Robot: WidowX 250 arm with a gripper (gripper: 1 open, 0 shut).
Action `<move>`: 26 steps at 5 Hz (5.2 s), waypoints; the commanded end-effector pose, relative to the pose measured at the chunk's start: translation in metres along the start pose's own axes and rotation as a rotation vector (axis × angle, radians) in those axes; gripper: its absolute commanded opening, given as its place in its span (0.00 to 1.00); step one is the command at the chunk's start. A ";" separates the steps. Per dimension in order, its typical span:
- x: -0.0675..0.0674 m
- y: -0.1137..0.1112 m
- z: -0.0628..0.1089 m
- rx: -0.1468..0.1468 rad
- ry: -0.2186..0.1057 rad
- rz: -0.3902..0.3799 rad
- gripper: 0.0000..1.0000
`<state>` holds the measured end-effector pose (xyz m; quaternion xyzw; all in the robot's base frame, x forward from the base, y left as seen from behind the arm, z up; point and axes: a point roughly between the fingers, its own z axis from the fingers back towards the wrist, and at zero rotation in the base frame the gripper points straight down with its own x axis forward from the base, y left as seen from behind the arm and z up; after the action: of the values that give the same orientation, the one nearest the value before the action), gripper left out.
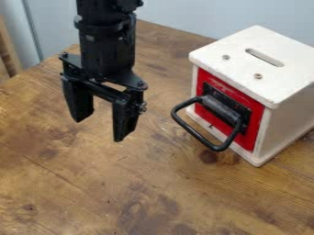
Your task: Close the drawer
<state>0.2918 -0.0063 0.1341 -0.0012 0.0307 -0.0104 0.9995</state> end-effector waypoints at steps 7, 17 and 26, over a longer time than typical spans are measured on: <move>0.013 0.014 0.024 0.002 -0.248 0.049 1.00; 0.009 0.000 0.008 0.003 -0.194 -0.006 1.00; 0.022 0.020 0.006 0.004 -0.215 0.066 1.00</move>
<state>0.3073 0.0068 0.1231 0.0012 -0.0498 0.0112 0.9987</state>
